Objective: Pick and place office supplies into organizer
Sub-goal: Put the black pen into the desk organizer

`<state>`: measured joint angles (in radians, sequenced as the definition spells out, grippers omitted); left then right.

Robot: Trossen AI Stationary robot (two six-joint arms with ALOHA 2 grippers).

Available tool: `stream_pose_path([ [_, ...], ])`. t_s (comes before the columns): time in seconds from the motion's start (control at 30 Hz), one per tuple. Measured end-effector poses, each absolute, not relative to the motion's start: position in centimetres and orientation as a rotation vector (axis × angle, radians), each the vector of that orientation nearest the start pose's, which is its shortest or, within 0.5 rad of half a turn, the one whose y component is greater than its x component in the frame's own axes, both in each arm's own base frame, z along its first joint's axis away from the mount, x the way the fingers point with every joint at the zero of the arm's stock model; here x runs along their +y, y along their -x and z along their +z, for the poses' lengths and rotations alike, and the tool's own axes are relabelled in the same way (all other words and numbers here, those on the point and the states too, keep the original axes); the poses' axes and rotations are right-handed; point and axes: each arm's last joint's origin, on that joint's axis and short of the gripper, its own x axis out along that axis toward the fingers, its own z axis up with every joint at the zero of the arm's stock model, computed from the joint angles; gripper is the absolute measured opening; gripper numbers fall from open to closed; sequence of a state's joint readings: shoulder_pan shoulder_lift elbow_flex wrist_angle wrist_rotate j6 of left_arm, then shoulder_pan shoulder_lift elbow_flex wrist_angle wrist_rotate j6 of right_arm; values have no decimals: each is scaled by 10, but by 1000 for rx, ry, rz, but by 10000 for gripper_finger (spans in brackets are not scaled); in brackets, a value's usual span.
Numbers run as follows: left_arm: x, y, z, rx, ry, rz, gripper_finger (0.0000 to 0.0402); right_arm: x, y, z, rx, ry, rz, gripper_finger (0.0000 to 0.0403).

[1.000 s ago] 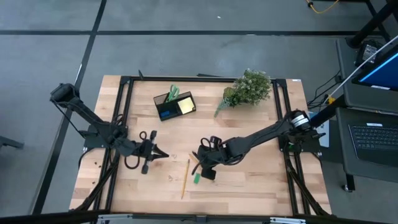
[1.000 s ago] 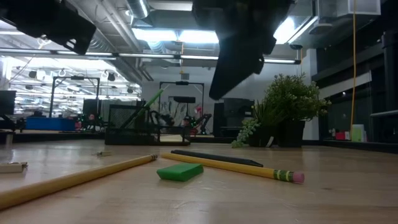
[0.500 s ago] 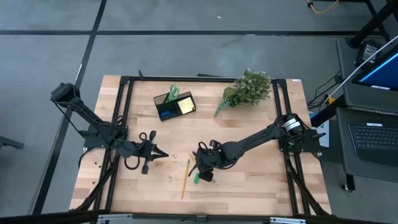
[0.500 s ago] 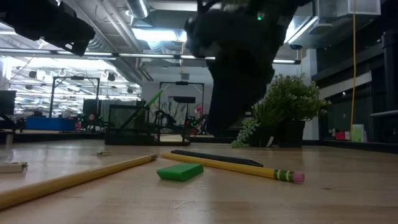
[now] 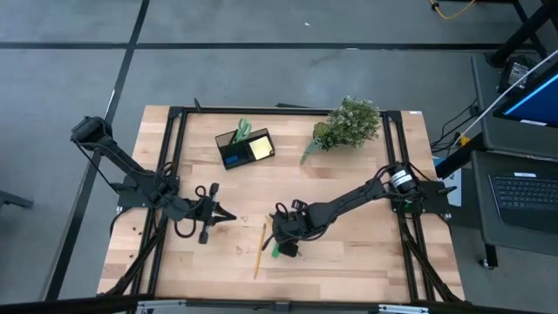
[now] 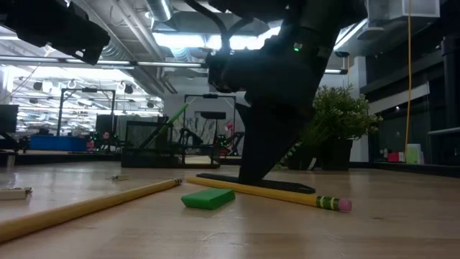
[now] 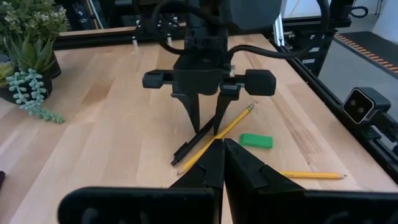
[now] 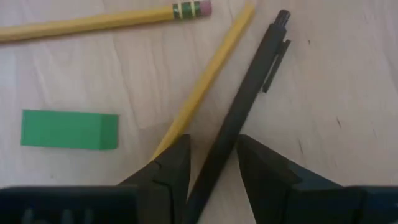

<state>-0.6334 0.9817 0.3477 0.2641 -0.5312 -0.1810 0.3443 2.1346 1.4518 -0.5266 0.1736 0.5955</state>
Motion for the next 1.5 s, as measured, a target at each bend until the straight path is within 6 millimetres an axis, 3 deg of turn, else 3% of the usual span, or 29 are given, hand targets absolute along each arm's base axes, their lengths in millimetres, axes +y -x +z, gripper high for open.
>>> stream_pose_path([
  [0.4,-102,-164,193,316,-24,-73,3,136,-396,123,1209,-149,-212,130],
  [0.7,-102,-164,193,312,-22,-49,3,135,-395,122,1223,-125,-210,24],
  [0.9,-101,-164,193,310,-2,-41,3,135,-397,128,1230,-98,-200,24],
  [1.13,-100,-165,195,284,-5,3,3,132,-399,147,1291,70,-254,24],
  [1.3,-101,-166,200,229,-32,10,2,128,-397,177,1332,196,-367,24],
  [1.5,-102,-168,207,168,-71,4,2,126,-400,220,1238,263,-386,24],
])
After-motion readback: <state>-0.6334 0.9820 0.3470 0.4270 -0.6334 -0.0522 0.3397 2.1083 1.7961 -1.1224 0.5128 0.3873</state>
